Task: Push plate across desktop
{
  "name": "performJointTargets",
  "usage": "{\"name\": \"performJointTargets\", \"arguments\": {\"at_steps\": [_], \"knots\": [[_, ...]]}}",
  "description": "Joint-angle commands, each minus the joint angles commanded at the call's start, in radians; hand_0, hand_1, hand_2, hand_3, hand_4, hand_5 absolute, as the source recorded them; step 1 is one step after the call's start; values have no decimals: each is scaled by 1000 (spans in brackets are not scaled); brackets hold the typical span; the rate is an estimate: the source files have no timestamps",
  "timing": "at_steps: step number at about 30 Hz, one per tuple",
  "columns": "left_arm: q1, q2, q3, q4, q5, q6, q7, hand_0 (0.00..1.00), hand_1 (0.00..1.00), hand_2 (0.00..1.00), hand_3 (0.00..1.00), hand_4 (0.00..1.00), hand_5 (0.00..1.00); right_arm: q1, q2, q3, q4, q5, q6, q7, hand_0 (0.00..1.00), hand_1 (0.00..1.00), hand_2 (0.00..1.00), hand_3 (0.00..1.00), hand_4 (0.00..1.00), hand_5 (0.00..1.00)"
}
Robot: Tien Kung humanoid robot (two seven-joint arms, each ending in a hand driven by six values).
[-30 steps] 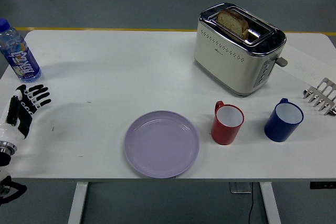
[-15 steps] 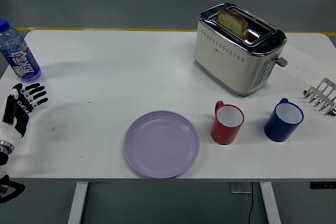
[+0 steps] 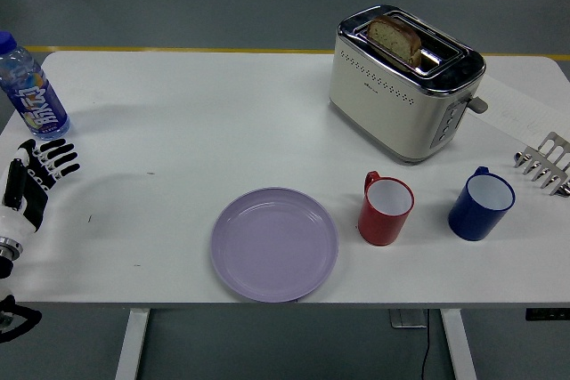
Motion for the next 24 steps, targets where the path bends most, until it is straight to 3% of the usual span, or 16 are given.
{"name": "performJointTargets", "arguments": {"at_steps": [18,22,23,24], "knots": [[7,-6,4,-13,-56,33,11,612,668,652,580,413,998,-7,1,-3,0,7,-1,-1,584,574,701,627,430,425],[10,-8,1,-23,-73,80,28,612,668,652,580,413,998,-9,1,-6,-1,8,-1,-1,584,574,701,627,430,425],[11,-9,-2,-24,-85,86,32,487,626,634,578,414,998,-10,1,-6,-1,8,-1,-1,584,574,701,627,430,424],[12,-9,-4,-26,-99,90,36,487,626,634,578,414,998,-10,0,-6,-1,7,-1,-1,584,574,701,627,430,424]]}}
